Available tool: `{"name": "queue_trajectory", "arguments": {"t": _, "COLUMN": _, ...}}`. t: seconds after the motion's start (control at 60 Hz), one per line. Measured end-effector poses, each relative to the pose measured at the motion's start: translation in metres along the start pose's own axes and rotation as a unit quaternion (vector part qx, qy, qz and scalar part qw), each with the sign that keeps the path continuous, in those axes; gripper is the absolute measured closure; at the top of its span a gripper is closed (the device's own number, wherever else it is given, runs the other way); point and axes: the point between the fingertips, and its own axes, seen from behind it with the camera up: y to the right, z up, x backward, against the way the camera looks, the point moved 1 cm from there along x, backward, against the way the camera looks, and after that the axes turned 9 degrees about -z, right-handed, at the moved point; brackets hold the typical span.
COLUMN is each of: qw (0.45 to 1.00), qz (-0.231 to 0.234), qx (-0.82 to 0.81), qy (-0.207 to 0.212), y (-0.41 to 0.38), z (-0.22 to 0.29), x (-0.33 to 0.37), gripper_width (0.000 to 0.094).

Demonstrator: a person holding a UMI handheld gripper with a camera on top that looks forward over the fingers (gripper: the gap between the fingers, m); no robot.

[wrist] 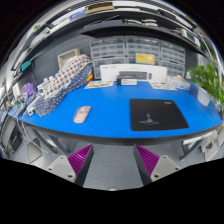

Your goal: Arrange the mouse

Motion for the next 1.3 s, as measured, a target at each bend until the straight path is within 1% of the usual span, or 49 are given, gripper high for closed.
{"name": "queue_trajectory", "arguments": {"t": 0.083, "qw": 1.000, "qz": 0.021, "qx": 0.004, "qy": -0.008, "y": -0.048, "z": 0.004, "x": -0.019, "gripper_width": 0.0127}}
{"name": "queue_trajectory", "arguments": {"t": 0.183, "qw": 0.999, "qz": 0.033, "qx": 0.011, "qy": -0.010, "y": -0.096, "z": 0.018, "x": -0.045, "gripper_width": 0.0127}}
{"name": "queue_trajectory", "arguments": {"t": 0.317, "qw": 0.999, "qz": 0.029, "qx": 0.019, "qy": -0.016, "y": -0.139, "z": 0.039, "x": -0.087, "gripper_width": 0.0132}}
{"name": "queue_trajectory", "arguments": {"t": 0.467, "qw": 1.000, "qz": 0.008, "qx": 0.019, "qy": -0.021, "y": -0.165, "z": 0.062, "x": -0.130, "gripper_width": 0.0156}}
{"name": "queue_trajectory", "arguments": {"t": 0.533, "qw": 0.999, "qz": -0.005, "qx": 0.020, "qy": -0.025, "y": -0.170, "z": 0.070, "x": -0.147, "gripper_width": 0.0212}}
{"name": "queue_trajectory", "arguments": {"t": 0.583, "qw": 0.999, "qz": -0.022, "qx": 0.024, "qy": -0.024, "y": -0.169, "z": 0.078, "x": -0.158, "gripper_width": 0.0310}}
{"name": "queue_trajectory", "arguments": {"t": 0.617, "qw": 0.999, "qz": -0.033, "qx": 0.028, "qy": -0.031, "y": -0.166, "z": 0.079, "x": -0.162, "gripper_width": 0.0368}}
{"name": "queue_trajectory", "arguments": {"t": 0.667, "qw": 0.998, "qz": -0.032, "qx": 0.031, "qy": -0.036, "y": -0.167, "z": 0.082, "x": -0.166, "gripper_width": 0.0466}}
{"name": "queue_trajectory", "arguments": {"t": 0.767, "qw": 0.998, "qz": -0.033, "qx": 0.022, "qy": -0.043, "y": -0.166, "z": 0.084, "x": -0.168, "gripper_width": 0.0490}}
{"name": "queue_trajectory", "arguments": {"t": 0.85, "qw": 0.998, "qz": -0.032, "qx": 0.027, "qy": -0.041, "y": -0.164, "z": 0.083, "x": -0.169, "gripper_width": 0.0556}}
{"name": "queue_trajectory", "arguments": {"t": 0.867, "qw": 0.998, "qz": -0.032, "qx": 0.027, "qy": -0.041, "y": -0.164, "z": 0.083, "x": -0.169, "gripper_width": 0.0523}}
{"name": "queue_trajectory", "arguments": {"t": 0.883, "qw": 0.998, "qz": -0.034, "qx": 0.028, "qy": -0.041, "y": -0.165, "z": 0.083, "x": -0.168, "gripper_width": 0.0590}}
{"name": "queue_trajectory", "arguments": {"t": 0.9, "qw": 0.998, "qz": -0.032, "qx": 0.030, "qy": -0.043, "y": -0.164, "z": 0.082, "x": -0.168, "gripper_width": 0.0582}}
{"name": "queue_trajectory", "arguments": {"t": 0.917, "qw": 0.998, "qz": -0.032, "qx": 0.031, "qy": -0.041, "y": -0.164, "z": 0.083, "x": -0.168, "gripper_width": 0.0604}}
{"name": "queue_trajectory", "arguments": {"t": 1.017, "qw": 0.998, "qz": -0.023, "qx": 0.033, "qy": -0.044, "y": -0.164, "z": 0.084, "x": -0.170, "gripper_width": 0.0607}}
{"name": "queue_trajectory", "arguments": {"t": 1.083, "qw": 0.997, "qz": -0.006, "qx": 0.037, "qy": -0.063, "y": -0.164, "z": 0.087, "x": -0.166, "gripper_width": 0.0605}}
{"name": "queue_trajectory", "arguments": {"t": 1.117, "qw": 0.997, "qz": -0.003, "qx": 0.045, "qy": -0.055, "y": -0.160, "z": 0.101, "x": -0.160, "gripper_width": 0.0606}}
{"name": "queue_trajectory", "arguments": {"t": 1.3, "qw": 0.997, "qz": -0.016, "qx": 0.050, "qy": 0.061, "y": -0.089, "z": 0.240, "x": -0.101, "gripper_width": 0.0604}}
